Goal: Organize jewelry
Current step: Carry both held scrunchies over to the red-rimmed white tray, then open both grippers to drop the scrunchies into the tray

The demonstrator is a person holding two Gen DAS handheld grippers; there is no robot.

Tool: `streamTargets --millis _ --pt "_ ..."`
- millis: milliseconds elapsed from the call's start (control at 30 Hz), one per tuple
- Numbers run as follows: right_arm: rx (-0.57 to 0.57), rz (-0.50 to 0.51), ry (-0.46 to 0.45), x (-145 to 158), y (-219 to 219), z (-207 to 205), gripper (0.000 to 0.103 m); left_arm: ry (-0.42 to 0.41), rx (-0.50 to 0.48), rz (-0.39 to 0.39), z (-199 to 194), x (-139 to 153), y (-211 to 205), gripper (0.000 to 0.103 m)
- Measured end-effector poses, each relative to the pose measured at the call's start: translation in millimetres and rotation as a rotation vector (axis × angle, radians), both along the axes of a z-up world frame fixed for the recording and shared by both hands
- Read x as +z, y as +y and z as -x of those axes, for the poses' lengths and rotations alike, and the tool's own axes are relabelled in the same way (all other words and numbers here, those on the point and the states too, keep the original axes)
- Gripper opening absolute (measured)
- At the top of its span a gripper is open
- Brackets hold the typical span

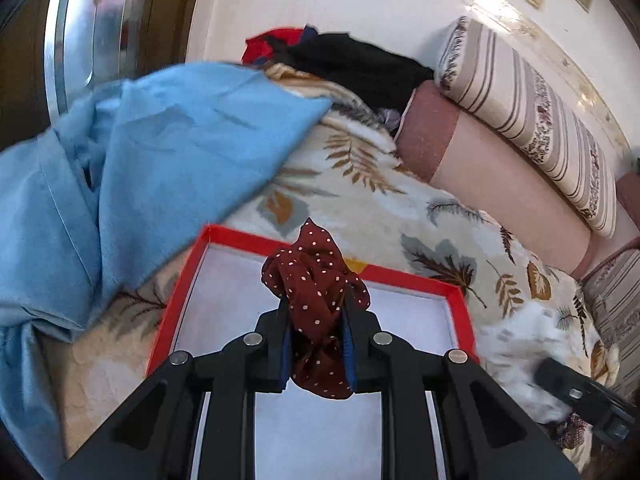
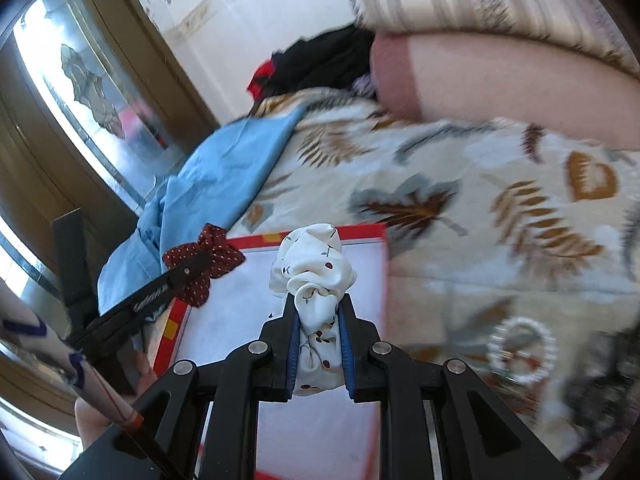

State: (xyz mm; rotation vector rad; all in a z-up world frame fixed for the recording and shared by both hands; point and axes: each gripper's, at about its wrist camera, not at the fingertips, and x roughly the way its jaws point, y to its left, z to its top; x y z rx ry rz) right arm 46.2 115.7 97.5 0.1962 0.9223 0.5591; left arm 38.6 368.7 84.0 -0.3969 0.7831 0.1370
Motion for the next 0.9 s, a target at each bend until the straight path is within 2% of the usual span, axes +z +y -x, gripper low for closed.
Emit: streamTargets --millis 167,300,400,567,633,667,700,767,900 --pt "0.012 0.009 0.062 -29.3 32.3 -29.8 0.019 0.041 0.003 0.011 -7.2 -14.0 8.0 0.019" --pt "0.004 0.022 0.079 -44.8 43.3 -45.1 0.019 0.064 0.011 0.051 -9.4 -22.4 12.3 0.019" --pt "-0.002 0.021 0.094 -53.3 47.0 -54.8 0.019 0.081 0.020 0.052 -12.4 -27.0 11.5 0.020" --pt "-0.011 0.043 0.098 -62.3 53.9 -64.3 0.022 0.093 0.036 0.040 -12.4 -29.8 10.2 0.029" --pt "-0.013 0.052 0.106 -66.4 54.3 -67.2 0.023 0.097 0.045 0.042 -12.9 -30.7 10.8 0.038" --pt "-0.015 0.052 0.112 -67.5 52.7 -67.5 0.027 0.096 0.053 0.044 -12.4 -30.0 11.7 0.042" --pt "-0.015 0.048 0.114 -67.4 51.5 -67.4 0.036 0.092 0.059 0.045 -11.6 -28.8 12.5 0.048" --pt "-0.015 0.036 0.111 -64.0 46.6 -65.5 0.046 0.077 0.064 0.045 -10.2 -25.3 12.7 0.051" --pt "-0.019 0.007 0.091 -52.2 35.2 -57.9 0.046 0.046 0.068 0.036 -7.3 -16.3 9.2 0.052"
